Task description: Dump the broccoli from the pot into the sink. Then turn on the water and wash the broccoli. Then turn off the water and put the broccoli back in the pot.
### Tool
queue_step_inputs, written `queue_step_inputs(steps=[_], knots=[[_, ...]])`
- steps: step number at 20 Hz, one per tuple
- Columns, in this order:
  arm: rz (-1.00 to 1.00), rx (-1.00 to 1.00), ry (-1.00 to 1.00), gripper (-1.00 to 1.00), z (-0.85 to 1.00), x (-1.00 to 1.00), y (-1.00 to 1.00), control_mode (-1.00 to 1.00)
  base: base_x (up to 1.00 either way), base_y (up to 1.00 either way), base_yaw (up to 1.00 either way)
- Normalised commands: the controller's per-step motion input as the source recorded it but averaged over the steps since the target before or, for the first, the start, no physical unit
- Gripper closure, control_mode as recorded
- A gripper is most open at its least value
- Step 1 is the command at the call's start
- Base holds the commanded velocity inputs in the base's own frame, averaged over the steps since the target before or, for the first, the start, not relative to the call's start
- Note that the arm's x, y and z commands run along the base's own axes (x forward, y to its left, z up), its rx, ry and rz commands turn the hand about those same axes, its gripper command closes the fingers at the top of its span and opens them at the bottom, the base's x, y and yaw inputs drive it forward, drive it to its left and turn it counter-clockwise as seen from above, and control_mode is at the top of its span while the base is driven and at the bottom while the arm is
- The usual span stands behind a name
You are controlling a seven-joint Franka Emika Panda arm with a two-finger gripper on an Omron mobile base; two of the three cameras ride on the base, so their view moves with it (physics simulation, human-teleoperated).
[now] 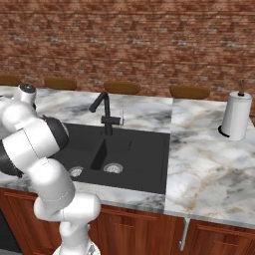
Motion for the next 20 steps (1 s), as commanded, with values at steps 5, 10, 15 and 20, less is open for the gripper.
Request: queue_step_inputs(steps=[5, 10, 15, 20], knots=[[-0.03, 0.16, 0.0, 1.0, 0.0, 0.09, -0.2, -1.0, 0.0, 0.0, 0.0], [-0.18, 0.15, 0.02, 1.0, 0.09, 0.09, -0.01, -1.0, 0.0, 0.0, 0.0], [-0.21, 0.09, 0.12, 1.0, 0.18, 0.15, 0.0, -1.0, 0.0, 0.0, 0.0], [-0.21, 0.07, 0.2, 1.0, 0.31, 0.12, 0.0, -1.0, 0.0, 0.0, 0.0]])
